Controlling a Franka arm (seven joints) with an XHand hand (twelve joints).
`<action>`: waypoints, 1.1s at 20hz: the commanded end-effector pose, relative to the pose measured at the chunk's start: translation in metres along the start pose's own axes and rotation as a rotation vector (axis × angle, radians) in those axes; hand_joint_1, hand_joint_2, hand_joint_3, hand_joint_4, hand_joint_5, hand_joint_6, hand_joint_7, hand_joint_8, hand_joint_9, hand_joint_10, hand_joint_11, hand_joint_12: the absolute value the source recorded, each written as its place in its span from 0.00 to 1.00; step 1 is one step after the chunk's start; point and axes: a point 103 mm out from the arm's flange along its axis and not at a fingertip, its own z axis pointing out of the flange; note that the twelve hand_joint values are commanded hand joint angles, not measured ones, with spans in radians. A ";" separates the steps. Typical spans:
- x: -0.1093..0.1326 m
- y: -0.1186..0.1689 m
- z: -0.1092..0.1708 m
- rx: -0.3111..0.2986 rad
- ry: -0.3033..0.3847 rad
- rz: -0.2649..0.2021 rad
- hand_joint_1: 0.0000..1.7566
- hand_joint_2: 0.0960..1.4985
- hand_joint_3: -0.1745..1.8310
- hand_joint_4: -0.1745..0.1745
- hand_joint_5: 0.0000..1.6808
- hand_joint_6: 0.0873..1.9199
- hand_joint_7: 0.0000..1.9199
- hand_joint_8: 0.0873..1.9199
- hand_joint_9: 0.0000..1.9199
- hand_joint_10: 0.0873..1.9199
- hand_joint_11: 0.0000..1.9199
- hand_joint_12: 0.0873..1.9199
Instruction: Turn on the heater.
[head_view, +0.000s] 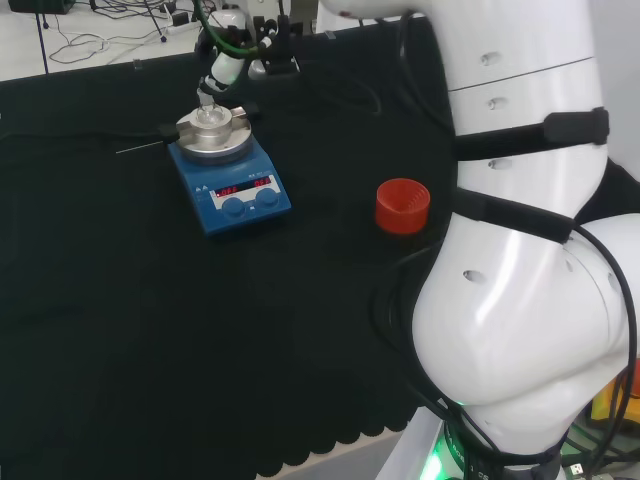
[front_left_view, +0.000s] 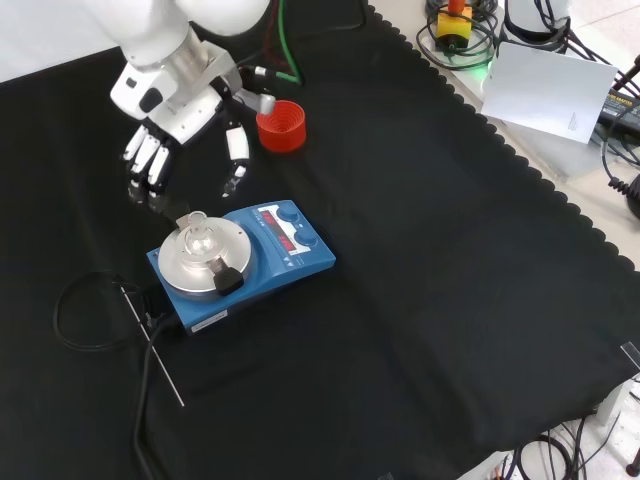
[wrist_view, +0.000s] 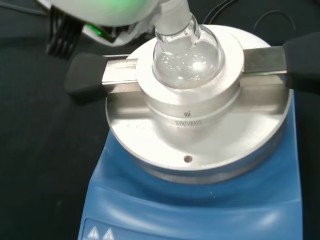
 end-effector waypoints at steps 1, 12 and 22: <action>0.005 -0.043 -0.017 -0.047 -0.013 0.036 0.52 0.35 0.42 0.34 0.23 0.15 0.08 0.34 0.20 0.34 0.10 0.72; 0.031 -0.108 0.009 -0.022 -0.011 0.072 0.51 0.36 0.41 0.35 0.23 0.13 0.14 0.35 0.24 0.34 0.11 0.72; 0.043 -0.149 0.070 0.078 0.010 0.116 0.52 0.38 0.41 0.34 0.24 0.08 0.32 0.36 0.42 0.30 0.21 0.68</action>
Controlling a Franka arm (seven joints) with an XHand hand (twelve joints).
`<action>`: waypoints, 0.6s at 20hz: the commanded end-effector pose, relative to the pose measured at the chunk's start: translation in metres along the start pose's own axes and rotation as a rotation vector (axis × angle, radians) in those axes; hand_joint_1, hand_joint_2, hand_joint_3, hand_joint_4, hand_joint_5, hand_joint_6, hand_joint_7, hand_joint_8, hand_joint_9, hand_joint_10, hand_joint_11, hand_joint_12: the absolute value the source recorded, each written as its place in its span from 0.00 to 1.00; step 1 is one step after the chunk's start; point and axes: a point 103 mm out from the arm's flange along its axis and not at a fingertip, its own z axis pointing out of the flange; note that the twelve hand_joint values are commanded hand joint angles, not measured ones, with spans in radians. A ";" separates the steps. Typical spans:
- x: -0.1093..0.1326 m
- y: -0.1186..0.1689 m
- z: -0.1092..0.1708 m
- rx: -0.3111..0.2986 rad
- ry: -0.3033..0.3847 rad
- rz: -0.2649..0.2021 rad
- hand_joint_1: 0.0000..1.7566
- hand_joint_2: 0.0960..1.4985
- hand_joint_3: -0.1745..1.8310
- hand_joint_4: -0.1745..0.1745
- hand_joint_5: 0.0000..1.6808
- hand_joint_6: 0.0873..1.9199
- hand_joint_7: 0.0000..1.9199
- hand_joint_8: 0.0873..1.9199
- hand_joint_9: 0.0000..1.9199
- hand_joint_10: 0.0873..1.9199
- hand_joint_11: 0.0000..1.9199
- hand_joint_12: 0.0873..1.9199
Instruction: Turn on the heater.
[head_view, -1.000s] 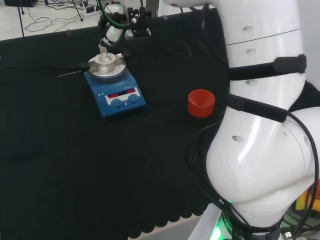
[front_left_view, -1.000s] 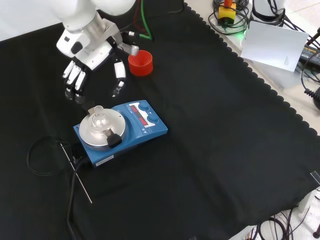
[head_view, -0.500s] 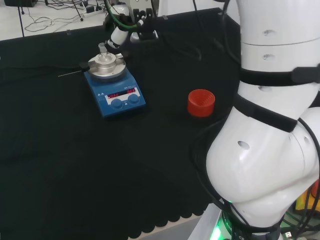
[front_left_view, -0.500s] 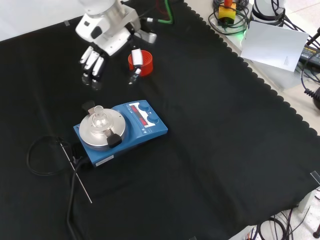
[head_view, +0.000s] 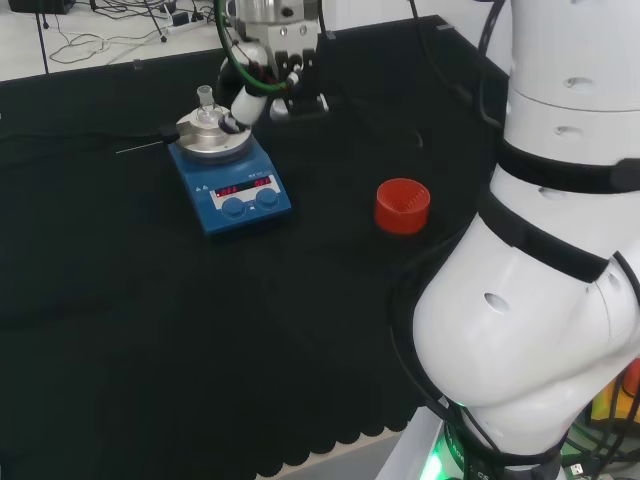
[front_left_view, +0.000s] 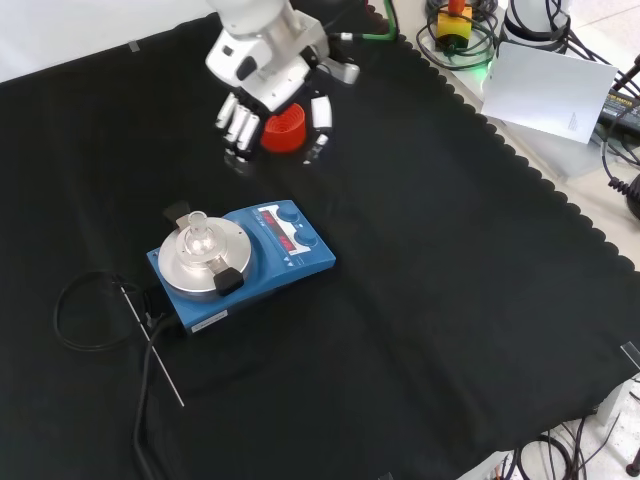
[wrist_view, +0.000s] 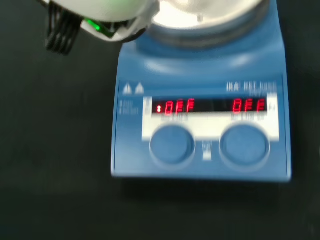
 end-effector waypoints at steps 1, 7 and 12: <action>0.010 -0.024 0.033 0.039 0.016 0.038 0.52 0.39 0.41 0.34 0.24 0.08 0.33 0.37 0.43 0.30 0.22 0.68; 0.006 -0.028 0.050 0.095 0.031 0.055 0.53 0.39 0.42 0.34 0.24 0.07 0.36 0.37 0.46 0.29 0.26 0.67; 0.006 -0.029 0.060 0.136 0.049 0.069 0.54 0.40 0.43 0.32 0.25 0.05 0.48 0.39 0.56 0.29 0.35 0.63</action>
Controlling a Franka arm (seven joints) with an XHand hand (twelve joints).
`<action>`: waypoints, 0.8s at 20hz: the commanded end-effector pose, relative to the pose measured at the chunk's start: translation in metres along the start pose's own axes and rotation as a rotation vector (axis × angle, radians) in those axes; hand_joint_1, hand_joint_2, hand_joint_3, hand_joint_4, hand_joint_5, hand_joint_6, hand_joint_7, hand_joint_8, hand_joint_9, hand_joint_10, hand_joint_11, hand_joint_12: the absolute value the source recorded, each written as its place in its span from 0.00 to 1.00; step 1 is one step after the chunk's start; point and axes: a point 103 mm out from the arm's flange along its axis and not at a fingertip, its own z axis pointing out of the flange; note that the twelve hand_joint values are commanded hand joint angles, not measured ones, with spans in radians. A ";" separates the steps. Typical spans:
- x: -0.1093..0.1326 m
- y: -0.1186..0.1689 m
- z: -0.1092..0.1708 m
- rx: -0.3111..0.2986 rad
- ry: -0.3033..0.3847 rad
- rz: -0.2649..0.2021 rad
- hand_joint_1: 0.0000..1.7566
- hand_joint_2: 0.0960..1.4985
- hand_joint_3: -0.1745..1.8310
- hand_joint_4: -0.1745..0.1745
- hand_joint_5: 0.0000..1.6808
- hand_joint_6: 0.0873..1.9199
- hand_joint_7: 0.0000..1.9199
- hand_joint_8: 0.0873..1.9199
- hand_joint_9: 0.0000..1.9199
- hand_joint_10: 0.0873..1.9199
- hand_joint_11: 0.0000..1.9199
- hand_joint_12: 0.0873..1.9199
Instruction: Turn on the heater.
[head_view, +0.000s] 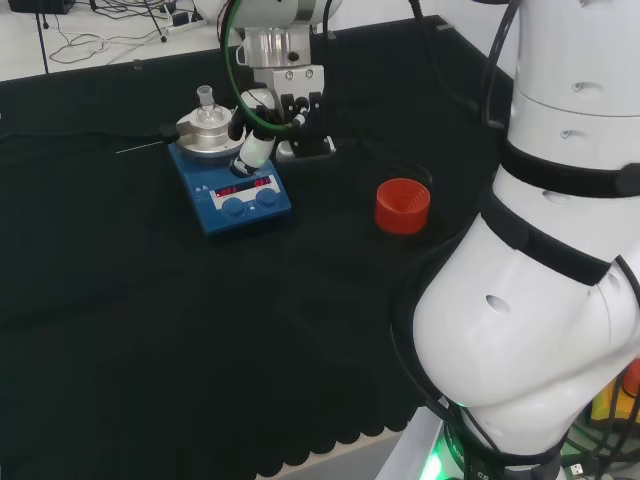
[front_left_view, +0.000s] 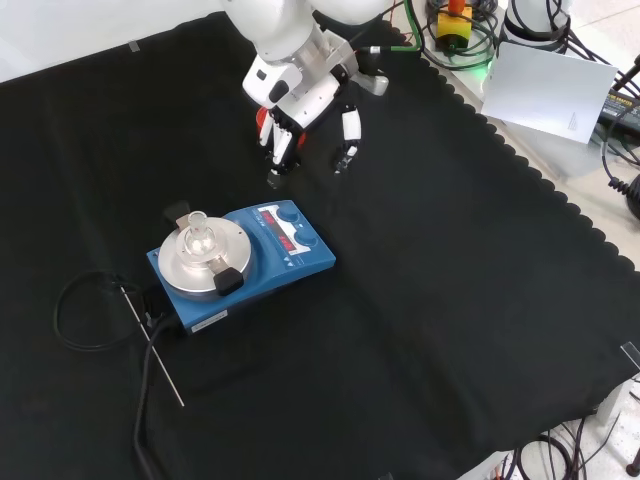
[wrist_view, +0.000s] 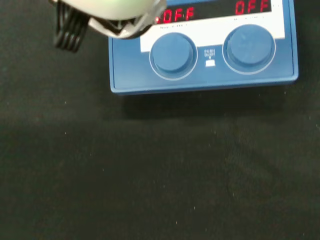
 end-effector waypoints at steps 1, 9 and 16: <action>0.002 0.000 0.012 0.051 0.033 0.020 0.54 0.40 0.43 0.31 0.25 0.05 0.52 0.40 0.60 0.30 0.39 0.61; 0.011 -0.002 0.023 0.119 0.033 0.017 0.60 0.48 0.43 0.21 0.27 0.18 0.70 0.59 0.74 0.52 0.66 0.46; 0.027 -0.002 0.028 0.202 0.011 0.003 0.75 0.50 0.47 0.22 0.20 0.34 0.74 0.76 0.77 0.70 0.61 0.56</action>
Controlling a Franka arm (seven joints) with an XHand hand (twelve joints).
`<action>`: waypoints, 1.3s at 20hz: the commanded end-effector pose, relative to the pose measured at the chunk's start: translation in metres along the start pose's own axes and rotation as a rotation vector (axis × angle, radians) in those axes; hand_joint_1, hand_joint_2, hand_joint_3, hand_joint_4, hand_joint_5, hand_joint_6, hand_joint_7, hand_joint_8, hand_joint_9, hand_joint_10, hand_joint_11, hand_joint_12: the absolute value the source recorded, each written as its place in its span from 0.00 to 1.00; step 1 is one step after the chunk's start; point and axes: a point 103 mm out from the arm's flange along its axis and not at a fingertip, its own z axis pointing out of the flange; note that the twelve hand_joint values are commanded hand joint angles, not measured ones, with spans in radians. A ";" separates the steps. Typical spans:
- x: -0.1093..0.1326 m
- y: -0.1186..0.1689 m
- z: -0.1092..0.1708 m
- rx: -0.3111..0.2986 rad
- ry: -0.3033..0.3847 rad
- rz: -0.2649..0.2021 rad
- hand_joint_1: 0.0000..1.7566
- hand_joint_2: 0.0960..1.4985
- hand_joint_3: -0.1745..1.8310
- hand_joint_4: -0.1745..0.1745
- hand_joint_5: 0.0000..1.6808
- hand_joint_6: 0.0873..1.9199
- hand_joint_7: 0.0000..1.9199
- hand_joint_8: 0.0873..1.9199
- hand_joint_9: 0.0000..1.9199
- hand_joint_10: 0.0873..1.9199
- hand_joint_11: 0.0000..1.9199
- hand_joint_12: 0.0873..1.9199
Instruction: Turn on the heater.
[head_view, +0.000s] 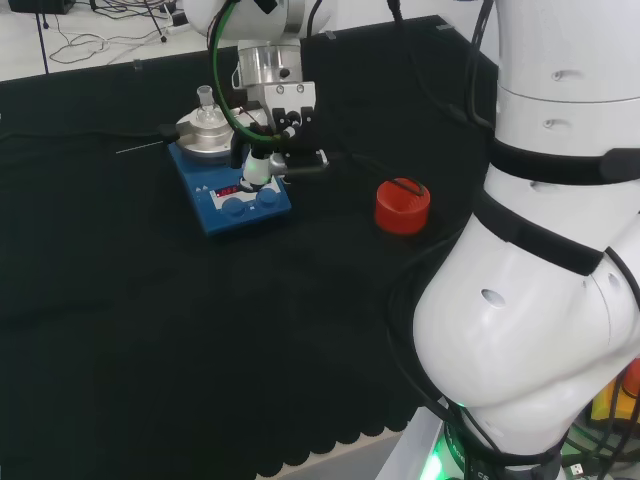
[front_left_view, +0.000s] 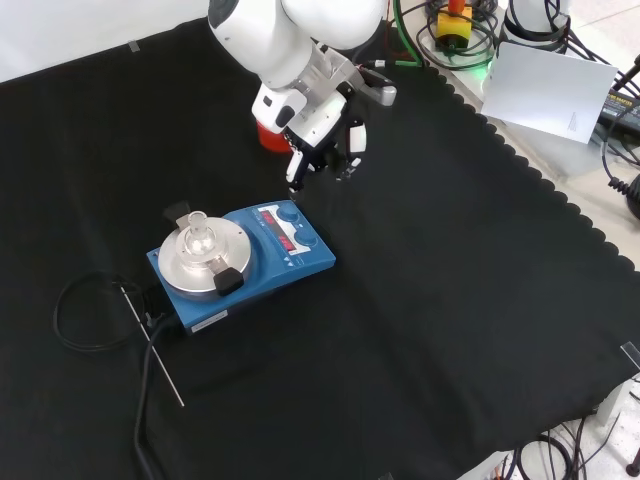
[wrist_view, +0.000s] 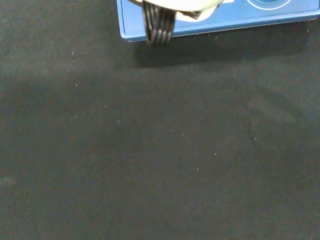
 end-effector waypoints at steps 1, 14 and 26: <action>0.017 0.001 0.007 0.084 -0.014 -0.014 0.77 0.50 0.49 0.24 0.18 0.35 0.74 0.76 0.77 0.71 0.59 0.58; 0.011 0.010 0.024 0.174 -0.002 -0.022 0.80 0.47 0.55 0.29 0.12 0.30 0.75 0.78 0.77 0.72 0.56 0.64; 0.007 0.014 0.031 0.201 -0.012 -0.022 0.80 0.47 0.55 0.30 0.12 0.27 0.75 0.78 0.77 0.72 0.56 0.64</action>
